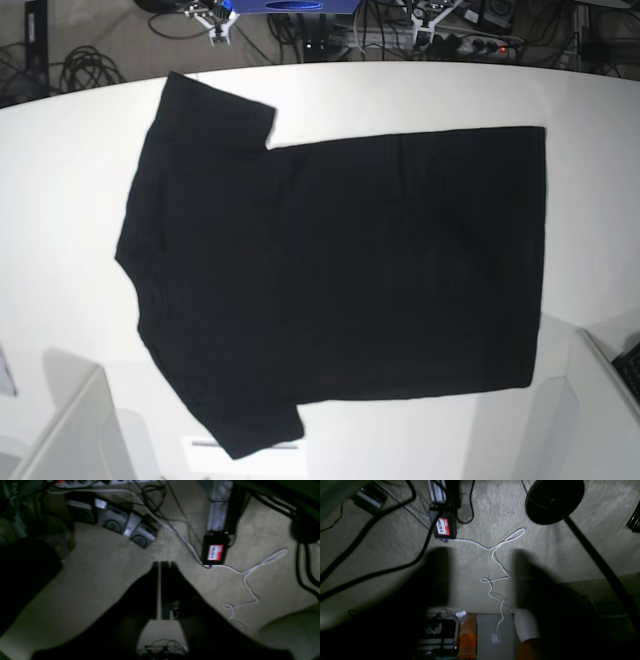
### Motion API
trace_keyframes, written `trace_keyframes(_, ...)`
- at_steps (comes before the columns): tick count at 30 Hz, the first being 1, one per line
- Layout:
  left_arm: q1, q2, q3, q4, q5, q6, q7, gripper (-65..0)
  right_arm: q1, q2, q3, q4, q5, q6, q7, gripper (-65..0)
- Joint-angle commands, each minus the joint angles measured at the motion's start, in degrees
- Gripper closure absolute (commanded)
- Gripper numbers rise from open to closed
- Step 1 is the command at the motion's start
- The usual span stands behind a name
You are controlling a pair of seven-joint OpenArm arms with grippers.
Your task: Fold the T-shirt properly
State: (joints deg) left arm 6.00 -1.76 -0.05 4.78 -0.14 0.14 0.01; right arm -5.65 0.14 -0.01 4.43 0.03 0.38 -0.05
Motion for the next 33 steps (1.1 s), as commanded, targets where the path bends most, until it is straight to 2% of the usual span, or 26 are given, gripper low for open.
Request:
trace_keyframes(1,0.29,0.13,-0.08,0.02,-0.17,0.25,0.03,-9.5,0.16,0.25,0.05,0.19,0.19,-0.43,0.27,-12.9)
trace_keyframes(2,0.29,0.13,-0.08,0.02,-0.17,0.25,0.03,-16.1,0.07,0.25,0.14,0.10,0.27,-0.43,0.27,-0.2)
trace_keyframes(4,0.29,0.13,-0.08,0.02,-0.17,0.17,0.03,-29.8,0.07,0.25,-0.03,0.10,0.27,-0.43,0.27,0.0)
trace_keyframes(6,0.29,0.13,-0.08,0.02,-0.17,0.17,-0.05,-40.3,0.07,0.25,-0.03,0.10,0.27,-0.43,0.19,0.0)
trace_keyframes(8,0.29,0.13,-0.08,0.02,-0.17,0.17,-0.05,-42.9,0.07,0.25,-0.03,0.10,0.27,-0.43,0.19,0.0)
trace_keyframes(10,0.29,0.13,-0.08,0.02,-0.17,0.17,-0.05,-41.0,-0.02,0.25,-0.03,0.10,0.27,-0.43,0.27,0.0)
trace_keyframes(12,0.37,0.13,-0.08,0.02,-0.17,0.17,-0.05,-35.2,-0.64,0.25,-0.12,0.10,0.27,-0.43,0.45,0.0)
trace_keyframes(14,0.46,0.13,-0.08,0.02,-0.25,0.17,-0.05,-23.9,-0.90,0.25,-0.12,0.10,0.27,-0.43,0.45,0.0)
trace_keyframes(17,0.64,0.13,-0.08,0.02,-0.25,0.17,-0.05,0.0,-1.16,0.34,-0.12,0.10,0.19,-0.43,0.45,0.0)
trace_keyframes(33,0.81,0.13,-0.08,0.02,-0.25,0.17,-0.05,0.0,-1.25,0.34,-0.21,0.10,0.19,-0.43,0.45,0.0)
